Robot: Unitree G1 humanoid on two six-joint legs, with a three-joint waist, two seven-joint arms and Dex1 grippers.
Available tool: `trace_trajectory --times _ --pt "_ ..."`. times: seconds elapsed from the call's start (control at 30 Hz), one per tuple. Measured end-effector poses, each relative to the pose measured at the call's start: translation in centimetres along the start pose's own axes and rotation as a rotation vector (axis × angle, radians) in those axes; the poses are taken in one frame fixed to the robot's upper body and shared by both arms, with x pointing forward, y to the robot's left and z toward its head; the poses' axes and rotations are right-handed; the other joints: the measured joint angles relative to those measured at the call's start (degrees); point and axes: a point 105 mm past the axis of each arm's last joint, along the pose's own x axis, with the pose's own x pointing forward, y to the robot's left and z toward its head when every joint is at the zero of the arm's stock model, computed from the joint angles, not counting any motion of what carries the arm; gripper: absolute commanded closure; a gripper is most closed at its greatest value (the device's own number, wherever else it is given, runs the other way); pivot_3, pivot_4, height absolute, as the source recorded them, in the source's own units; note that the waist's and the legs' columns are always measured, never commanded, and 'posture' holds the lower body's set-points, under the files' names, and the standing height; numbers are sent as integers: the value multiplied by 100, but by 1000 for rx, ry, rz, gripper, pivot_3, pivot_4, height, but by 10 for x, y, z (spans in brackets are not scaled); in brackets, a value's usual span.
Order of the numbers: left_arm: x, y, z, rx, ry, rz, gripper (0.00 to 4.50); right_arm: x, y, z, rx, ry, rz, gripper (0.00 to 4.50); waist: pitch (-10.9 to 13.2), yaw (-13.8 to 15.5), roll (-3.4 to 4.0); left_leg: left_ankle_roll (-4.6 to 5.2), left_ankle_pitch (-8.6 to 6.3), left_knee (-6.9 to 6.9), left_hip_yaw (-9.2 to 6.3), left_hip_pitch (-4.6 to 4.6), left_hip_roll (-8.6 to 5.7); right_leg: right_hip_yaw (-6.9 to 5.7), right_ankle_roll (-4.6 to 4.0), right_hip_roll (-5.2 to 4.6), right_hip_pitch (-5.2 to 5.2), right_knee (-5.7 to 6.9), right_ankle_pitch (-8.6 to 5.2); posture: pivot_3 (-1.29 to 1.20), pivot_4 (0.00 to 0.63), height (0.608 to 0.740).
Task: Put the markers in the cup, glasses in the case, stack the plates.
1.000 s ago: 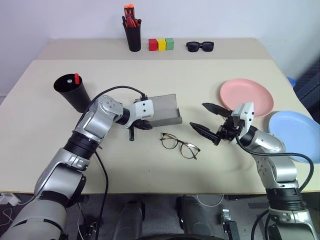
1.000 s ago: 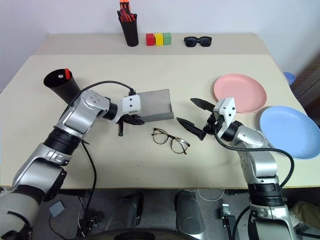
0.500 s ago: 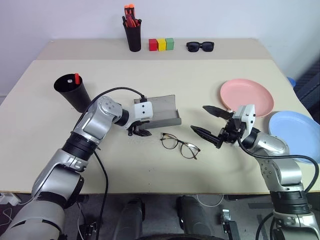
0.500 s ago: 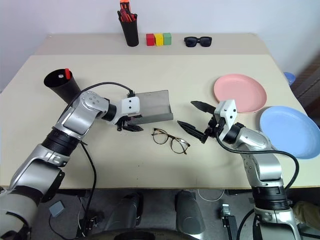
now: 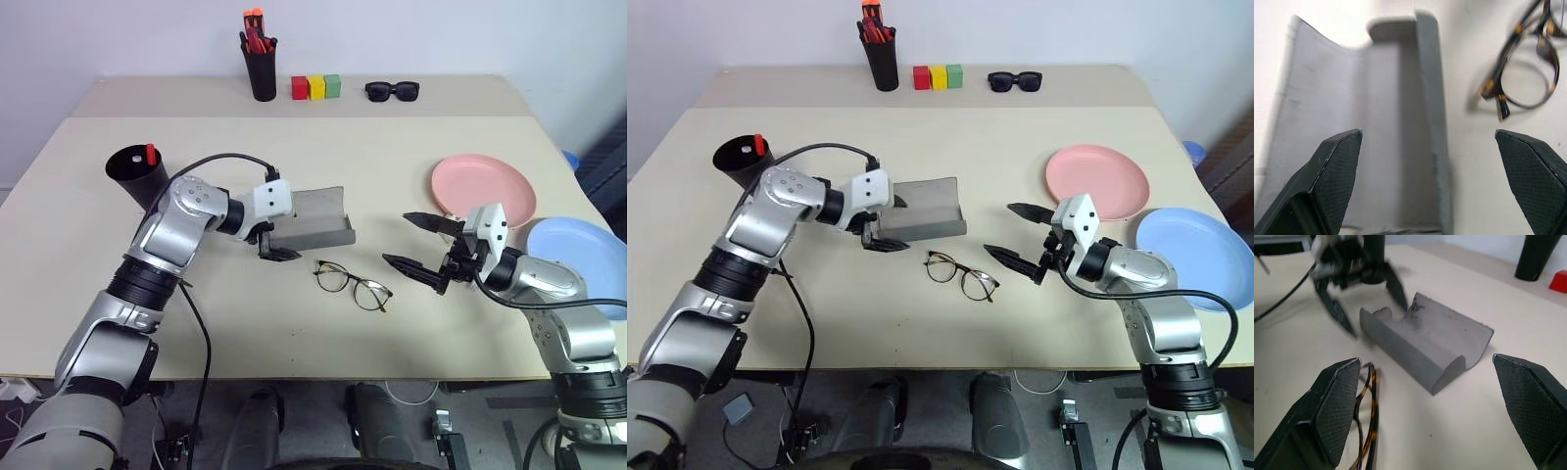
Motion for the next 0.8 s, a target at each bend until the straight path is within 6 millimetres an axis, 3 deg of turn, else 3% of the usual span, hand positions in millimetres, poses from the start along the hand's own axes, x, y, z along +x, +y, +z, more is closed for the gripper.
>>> trace_trajectory --times 0.1,0.3,0.43,0.63,0.8 --pt "-16 -6 13 27 -125 28 30 -4 0 -3 0 29 30 44 0 -25 1 4 -2 0 4 1 2 5 0 -1 -1 -1 0 0 150 740" --pt "-46 -45 7 -65 -148 -83 30 -22 -2 -10 14 124 103 44 0 6 3 11 -6 14 6 6 4 3 -1 1 12 -1 -1 0 150 740" --pt "-52 -55 4 -99 -157 -66 30 -27 -3 -15 55 157 145 44 0 11 2 17 -10 32 7 14 4 3 -1 0 32 -8 -1 0 150 740" --pt "-59 -72 -3 -91 -117 -112 30 -18 -1 -26 98 197 256 44 1 -18 2 18 -11 26 8 20 6 4 -2 3 31 -7 -1 0 150 740" --pt "-64 -76 -4 -56 -100 -129 30 5 3 -36 123 222 357 44 1 -8 3 18 -11 27 9 19 7 3 -2 3 32 -8 -2 0 150 740"
